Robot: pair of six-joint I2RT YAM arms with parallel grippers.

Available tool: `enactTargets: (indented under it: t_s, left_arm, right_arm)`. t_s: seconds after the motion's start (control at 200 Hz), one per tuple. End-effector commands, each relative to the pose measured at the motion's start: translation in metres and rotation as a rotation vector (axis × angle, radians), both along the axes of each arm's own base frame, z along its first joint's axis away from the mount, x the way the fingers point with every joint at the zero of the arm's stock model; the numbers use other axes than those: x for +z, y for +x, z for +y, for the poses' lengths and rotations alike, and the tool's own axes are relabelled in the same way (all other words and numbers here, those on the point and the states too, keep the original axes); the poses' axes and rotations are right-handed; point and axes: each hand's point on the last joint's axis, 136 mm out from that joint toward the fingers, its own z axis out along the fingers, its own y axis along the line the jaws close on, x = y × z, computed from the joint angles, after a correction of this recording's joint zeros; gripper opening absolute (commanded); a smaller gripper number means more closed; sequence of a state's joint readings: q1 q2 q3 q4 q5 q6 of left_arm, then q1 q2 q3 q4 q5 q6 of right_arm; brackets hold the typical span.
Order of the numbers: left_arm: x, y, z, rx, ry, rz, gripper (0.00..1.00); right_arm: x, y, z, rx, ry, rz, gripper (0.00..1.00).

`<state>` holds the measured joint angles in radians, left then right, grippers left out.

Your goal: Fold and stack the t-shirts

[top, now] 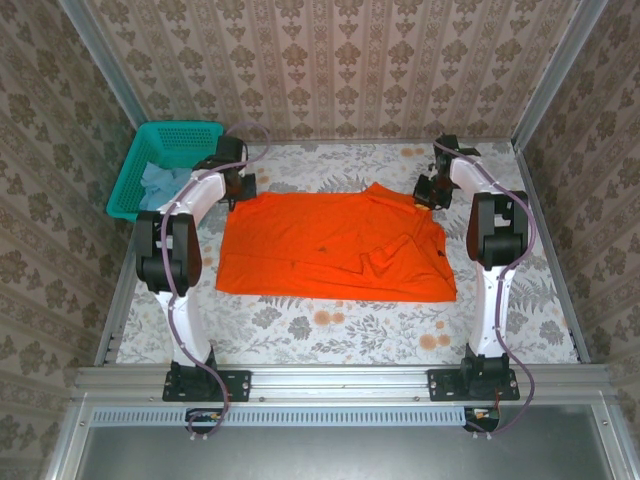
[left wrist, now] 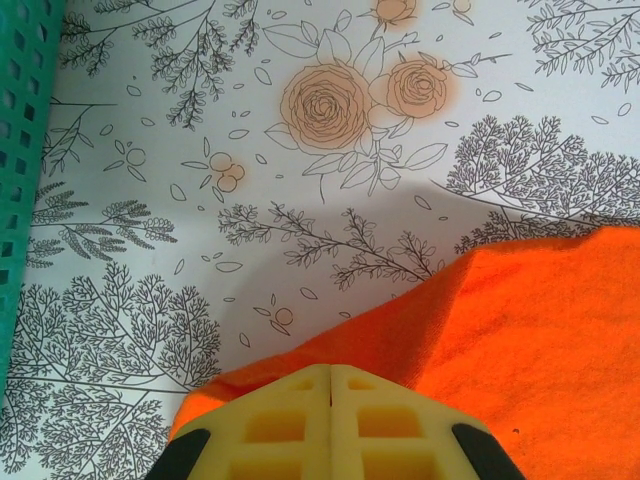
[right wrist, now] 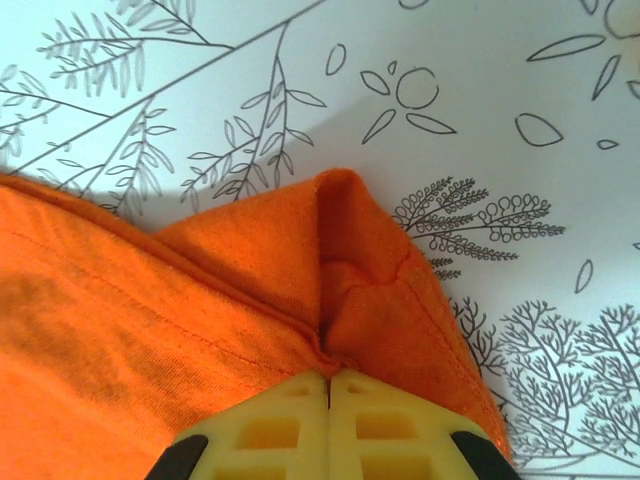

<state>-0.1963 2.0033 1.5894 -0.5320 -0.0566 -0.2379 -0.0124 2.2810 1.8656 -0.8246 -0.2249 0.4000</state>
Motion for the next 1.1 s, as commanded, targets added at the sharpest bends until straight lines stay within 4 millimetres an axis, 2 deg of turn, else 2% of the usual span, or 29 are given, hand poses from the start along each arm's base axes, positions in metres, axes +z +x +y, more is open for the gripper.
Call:
enactTargets:
  t_s: [0.0,0.36,0.43,0.66,0.93,1.095]
  left_arm:
    - [0.001,0.003,-0.004,-0.022,0.013,0.004,0.0]
    - [0.0,0.007,0.005,0.011,0.058,0.008,0.0]
    - [0.001,0.007,0.008,0.017,0.065,0.006,0.0]
    - [-0.001,0.007,0.006,0.016,0.053,0.014,0.0]
    - [0.001,0.004,0.006,0.014,0.051,0.015,0.0]
    - [0.003,0.004,0.006,0.012,0.055,0.009,0.0]
  right_arm:
    - [0.039,0.0,0.002,0.003,0.025,-0.052,0.07]
    - [0.055,0.004,0.002,0.023,0.028,-0.088,0.08]
    - [0.058,0.005,0.001,0.026,0.03,-0.096,0.12]
    - [0.047,0.004,0.002,0.03,0.03,-0.069,0.16]
    - [0.038,0.007,0.002,0.014,0.037,-0.064,0.08]
    - [0.045,0.012,0.003,0.017,0.042,-0.097,0.0]
